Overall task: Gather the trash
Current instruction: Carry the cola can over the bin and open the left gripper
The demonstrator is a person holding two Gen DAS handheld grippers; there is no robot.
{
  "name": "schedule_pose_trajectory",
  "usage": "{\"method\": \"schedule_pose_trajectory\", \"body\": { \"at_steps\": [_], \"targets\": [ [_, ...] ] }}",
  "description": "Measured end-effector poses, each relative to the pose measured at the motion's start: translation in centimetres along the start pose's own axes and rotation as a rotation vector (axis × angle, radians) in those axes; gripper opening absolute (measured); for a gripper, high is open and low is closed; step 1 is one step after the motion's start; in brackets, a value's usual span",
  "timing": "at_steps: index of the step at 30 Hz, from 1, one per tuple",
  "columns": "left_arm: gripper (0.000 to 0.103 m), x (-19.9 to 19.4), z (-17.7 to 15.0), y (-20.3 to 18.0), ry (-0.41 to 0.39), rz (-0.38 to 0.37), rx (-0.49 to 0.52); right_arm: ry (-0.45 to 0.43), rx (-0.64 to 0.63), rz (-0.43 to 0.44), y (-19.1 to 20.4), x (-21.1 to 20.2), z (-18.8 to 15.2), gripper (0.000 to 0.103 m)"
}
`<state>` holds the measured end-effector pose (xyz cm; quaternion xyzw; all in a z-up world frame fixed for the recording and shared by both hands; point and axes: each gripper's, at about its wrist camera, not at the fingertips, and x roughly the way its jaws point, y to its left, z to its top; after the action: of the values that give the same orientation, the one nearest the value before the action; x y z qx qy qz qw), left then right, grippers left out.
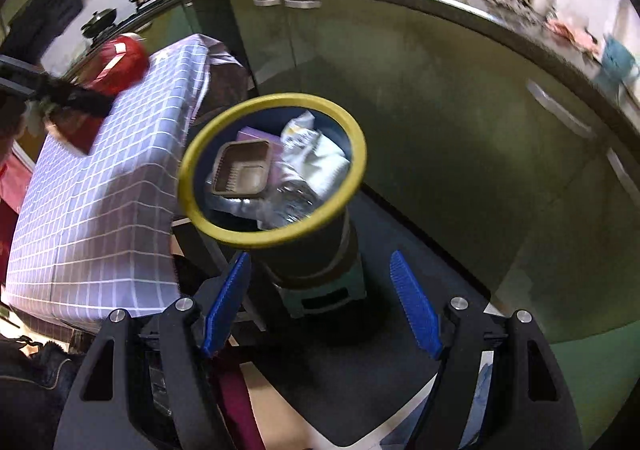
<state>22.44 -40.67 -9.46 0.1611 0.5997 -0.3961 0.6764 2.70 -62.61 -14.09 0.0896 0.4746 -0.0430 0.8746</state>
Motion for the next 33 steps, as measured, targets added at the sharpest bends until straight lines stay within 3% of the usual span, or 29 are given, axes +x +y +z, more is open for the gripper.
{"method": "schedule_pose_trajectory", "body": {
  "at_steps": [7,13,17,31,33],
  "targets": [
    [0.073,7.6,4.6,-2.8,0.056,-0.013,0.040,0.026,0.055,0.016,-2.7,1.9,-1.1,0.072],
    [0.073,9.5,8.7,-4.7,-0.039,0.034,0.116,0.043,0.079,0.024,-3.6,3.1,-1.5,0.072],
    [0.073,11.0,10.3,-5.0,-0.051,0.057,0.149,0.045,0.088,0.027,-3.6,3.5,-1.5,0.072],
    [0.074,16.6,6.4,-4.3,0.133,0.049,0.176,0.049,0.071,0.051,-2.4,3.7,-1.5,0.072],
    [0.079,16.9,6.2,-4.5,0.150,0.048,0.181,0.050,0.070,0.053,-2.4,3.7,-1.5,0.072]
  ]
}}
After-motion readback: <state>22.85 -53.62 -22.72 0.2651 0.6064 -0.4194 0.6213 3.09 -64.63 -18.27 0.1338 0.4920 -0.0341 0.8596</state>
